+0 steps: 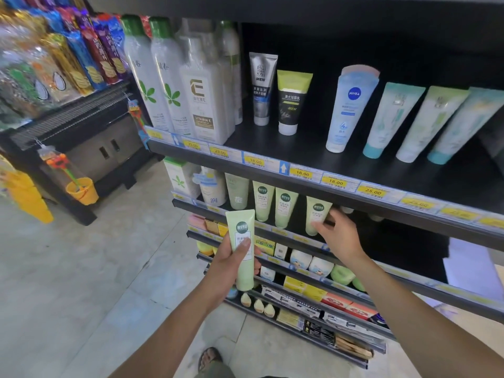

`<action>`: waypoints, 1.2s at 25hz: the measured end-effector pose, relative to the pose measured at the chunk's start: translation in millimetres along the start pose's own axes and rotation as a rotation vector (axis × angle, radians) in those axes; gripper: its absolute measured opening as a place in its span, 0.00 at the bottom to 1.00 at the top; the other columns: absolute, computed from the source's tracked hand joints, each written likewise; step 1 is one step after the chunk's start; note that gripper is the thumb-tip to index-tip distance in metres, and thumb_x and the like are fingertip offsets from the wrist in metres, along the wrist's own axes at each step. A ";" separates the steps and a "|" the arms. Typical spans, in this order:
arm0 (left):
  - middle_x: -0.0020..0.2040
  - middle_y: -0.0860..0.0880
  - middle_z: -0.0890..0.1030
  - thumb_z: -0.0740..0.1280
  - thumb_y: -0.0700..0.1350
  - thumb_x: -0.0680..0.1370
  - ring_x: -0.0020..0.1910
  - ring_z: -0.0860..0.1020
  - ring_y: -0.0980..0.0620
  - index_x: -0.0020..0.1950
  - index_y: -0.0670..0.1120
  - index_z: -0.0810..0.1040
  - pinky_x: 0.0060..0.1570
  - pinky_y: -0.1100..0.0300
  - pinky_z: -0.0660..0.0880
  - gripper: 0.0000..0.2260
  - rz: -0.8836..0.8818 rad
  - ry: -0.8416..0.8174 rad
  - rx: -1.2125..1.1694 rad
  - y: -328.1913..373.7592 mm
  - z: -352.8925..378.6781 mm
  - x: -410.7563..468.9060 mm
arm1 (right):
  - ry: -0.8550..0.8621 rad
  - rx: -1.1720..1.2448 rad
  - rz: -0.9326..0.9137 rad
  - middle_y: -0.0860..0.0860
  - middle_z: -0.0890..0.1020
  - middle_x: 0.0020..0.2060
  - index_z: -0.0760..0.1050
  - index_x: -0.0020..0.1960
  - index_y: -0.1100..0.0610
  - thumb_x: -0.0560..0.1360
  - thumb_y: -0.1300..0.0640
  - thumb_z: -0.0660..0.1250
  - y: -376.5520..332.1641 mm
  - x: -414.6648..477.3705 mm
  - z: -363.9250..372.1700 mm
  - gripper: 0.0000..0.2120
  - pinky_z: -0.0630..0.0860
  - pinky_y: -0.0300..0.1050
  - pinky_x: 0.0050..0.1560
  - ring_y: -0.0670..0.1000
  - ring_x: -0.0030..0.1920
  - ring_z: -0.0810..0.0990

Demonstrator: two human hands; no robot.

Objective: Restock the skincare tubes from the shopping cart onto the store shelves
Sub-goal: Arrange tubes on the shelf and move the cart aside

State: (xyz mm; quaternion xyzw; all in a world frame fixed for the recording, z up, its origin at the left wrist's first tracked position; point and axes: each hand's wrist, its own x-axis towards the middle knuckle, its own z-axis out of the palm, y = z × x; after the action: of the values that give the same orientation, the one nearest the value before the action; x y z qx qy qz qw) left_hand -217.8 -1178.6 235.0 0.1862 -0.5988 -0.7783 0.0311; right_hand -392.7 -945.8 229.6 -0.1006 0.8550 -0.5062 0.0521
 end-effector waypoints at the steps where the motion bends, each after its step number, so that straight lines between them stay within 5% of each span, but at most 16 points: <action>1: 0.53 0.37 0.83 0.65 0.49 0.84 0.44 0.82 0.41 0.65 0.50 0.75 0.52 0.42 0.81 0.10 0.004 0.000 -0.005 -0.5 -1.2 0.5 | 0.005 0.006 0.025 0.51 0.83 0.61 0.79 0.62 0.56 0.76 0.61 0.74 0.7 2.3 0.9 0.15 0.76 0.40 0.60 0.45 0.56 0.81; 12: 0.54 0.32 0.80 0.68 0.52 0.82 0.44 0.80 0.40 0.64 0.49 0.75 0.53 0.41 0.79 0.14 0.024 -0.001 -0.058 -12.2 1.6 5.4 | -0.128 -0.364 0.158 0.45 0.82 0.48 0.77 0.59 0.51 0.73 0.48 0.76 15.9 16.9 -4.7 0.18 0.79 0.51 0.53 0.48 0.50 0.81; 30: 0.53 0.40 0.84 0.64 0.48 0.85 0.48 0.82 0.39 0.68 0.49 0.74 0.53 0.43 0.79 0.12 0.019 0.044 -0.041 -19.4 1.0 8.0 | -0.112 -0.308 0.155 0.49 0.84 0.56 0.78 0.65 0.53 0.75 0.47 0.75 24.8 57.9 11.2 0.21 0.76 0.48 0.59 0.52 0.58 0.81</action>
State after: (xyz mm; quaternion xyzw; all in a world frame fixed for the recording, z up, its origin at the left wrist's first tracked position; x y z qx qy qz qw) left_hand -222.2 -1174.4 214.9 0.1969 -0.5836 -0.7858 0.0557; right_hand -450.0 -956.8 203.2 -0.0691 0.9234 -0.3571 0.1225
